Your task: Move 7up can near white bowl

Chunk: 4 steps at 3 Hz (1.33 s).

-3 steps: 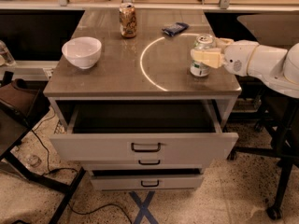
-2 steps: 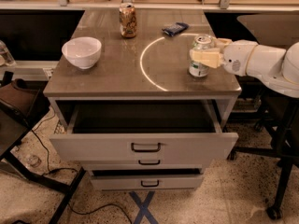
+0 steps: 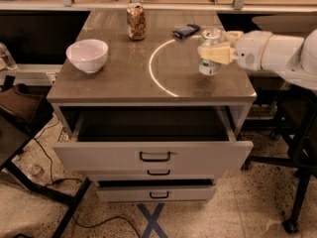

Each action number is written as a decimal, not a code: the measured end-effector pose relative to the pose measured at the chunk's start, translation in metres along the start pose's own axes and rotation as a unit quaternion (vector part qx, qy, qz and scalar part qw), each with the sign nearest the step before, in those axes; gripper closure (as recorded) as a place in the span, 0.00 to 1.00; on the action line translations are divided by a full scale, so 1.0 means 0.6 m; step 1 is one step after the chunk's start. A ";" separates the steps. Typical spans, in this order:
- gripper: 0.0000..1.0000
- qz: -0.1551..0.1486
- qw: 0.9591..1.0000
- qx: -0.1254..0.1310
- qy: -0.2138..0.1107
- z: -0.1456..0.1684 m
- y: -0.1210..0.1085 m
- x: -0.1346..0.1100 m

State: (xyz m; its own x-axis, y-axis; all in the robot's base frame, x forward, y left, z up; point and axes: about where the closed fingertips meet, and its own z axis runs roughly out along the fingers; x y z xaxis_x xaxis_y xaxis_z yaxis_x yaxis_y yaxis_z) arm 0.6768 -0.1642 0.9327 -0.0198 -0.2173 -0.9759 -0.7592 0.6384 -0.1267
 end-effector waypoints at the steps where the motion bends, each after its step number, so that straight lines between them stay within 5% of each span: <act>1: 1.00 -0.029 0.999 -0.025 0.008 0.008 0.039 -0.092; 4: 1.00 0.034 0.996 -0.087 -0.006 0.111 0.213 -0.115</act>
Offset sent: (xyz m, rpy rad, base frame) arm -0.0423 0.0815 0.0700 -0.0277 0.0215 0.1138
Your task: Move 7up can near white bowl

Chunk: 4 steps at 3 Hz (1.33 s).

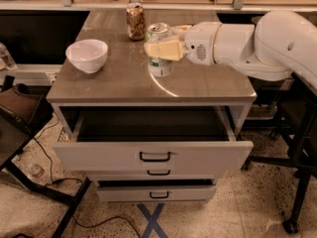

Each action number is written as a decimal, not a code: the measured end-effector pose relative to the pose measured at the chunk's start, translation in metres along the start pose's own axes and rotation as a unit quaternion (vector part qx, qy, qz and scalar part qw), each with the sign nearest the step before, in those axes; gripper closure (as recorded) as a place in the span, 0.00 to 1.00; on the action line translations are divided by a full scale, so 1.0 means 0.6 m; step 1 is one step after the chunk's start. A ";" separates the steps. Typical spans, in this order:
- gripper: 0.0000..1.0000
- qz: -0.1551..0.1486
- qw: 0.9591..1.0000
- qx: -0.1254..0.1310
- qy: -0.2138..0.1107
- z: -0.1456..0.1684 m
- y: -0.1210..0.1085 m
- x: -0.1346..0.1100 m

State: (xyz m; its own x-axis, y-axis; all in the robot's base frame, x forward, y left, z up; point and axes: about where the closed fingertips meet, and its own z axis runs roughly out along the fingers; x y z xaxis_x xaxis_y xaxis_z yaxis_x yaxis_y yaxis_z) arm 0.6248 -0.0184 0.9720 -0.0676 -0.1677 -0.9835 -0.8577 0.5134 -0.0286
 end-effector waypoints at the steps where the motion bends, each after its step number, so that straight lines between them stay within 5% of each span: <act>1: 1.00 0.004 1.000 -0.014 -0.012 0.049 0.037 0.008; 4: 1.00 -0.043 0.997 -0.046 -0.036 0.174 0.053 0.024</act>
Offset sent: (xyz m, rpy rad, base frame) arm 0.0118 0.0999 -0.0172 0.0479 -0.1206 0.0951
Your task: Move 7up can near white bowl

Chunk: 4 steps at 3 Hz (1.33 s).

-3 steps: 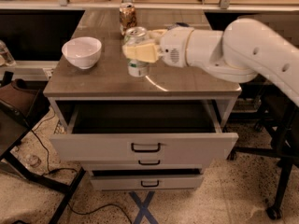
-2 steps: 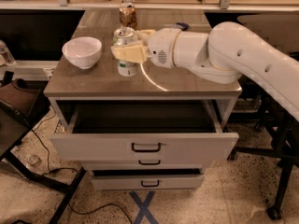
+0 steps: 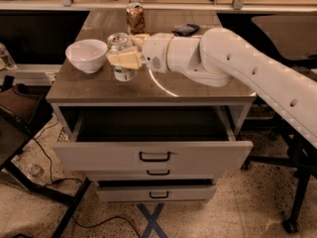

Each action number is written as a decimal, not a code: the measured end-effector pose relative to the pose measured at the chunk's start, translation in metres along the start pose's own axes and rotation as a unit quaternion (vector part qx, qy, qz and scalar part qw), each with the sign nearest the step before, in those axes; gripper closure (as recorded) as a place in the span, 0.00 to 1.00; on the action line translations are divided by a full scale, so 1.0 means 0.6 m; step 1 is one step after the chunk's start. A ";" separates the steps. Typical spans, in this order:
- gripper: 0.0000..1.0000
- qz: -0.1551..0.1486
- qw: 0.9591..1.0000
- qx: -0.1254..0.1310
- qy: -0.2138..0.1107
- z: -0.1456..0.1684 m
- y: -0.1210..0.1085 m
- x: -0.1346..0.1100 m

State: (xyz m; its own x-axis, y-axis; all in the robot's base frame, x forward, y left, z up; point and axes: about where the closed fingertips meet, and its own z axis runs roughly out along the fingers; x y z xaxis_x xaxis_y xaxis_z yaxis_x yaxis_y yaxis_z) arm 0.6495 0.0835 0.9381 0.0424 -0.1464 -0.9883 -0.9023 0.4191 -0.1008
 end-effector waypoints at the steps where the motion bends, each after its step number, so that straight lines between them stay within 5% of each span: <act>1: 1.00 0.004 1.000 -0.008 0.003 0.023 -0.001 0.018; 2: 0.98 0.011 1.000 -0.008 0.005 0.043 -0.001 0.041; 4: 0.52 0.010 1.000 -0.012 0.004 0.048 0.005 0.038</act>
Offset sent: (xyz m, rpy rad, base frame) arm 0.0213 0.0217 -0.0445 0.0021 0.0426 -0.0022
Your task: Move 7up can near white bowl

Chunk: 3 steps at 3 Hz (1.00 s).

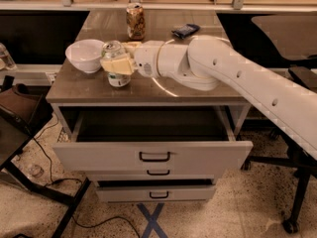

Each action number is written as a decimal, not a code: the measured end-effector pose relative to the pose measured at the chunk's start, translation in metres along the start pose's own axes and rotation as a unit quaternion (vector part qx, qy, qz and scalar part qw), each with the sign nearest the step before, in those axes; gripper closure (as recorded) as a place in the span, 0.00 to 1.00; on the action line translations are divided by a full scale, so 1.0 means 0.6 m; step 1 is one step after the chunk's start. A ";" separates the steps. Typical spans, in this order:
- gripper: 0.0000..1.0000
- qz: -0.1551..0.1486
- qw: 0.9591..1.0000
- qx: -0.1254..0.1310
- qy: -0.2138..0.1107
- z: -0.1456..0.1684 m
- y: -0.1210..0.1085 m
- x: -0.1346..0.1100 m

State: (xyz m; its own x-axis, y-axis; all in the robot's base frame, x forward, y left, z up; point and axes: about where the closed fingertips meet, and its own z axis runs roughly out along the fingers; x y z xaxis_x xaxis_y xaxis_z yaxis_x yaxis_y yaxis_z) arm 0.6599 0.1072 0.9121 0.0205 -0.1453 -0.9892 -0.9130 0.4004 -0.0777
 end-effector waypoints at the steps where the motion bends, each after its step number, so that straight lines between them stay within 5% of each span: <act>1: 0.30 0.000 1.000 -0.002 0.000 0.003 0.003 -0.001; 2: 0.06 -0.001 1.000 -0.004 -0.001 0.006 0.006 -0.002; 3: 0.00 -0.001 1.000 -0.005 -0.001 0.008 0.008 -0.003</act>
Offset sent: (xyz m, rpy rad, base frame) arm -0.0007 0.0020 0.0002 0.0002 -0.0001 0.0033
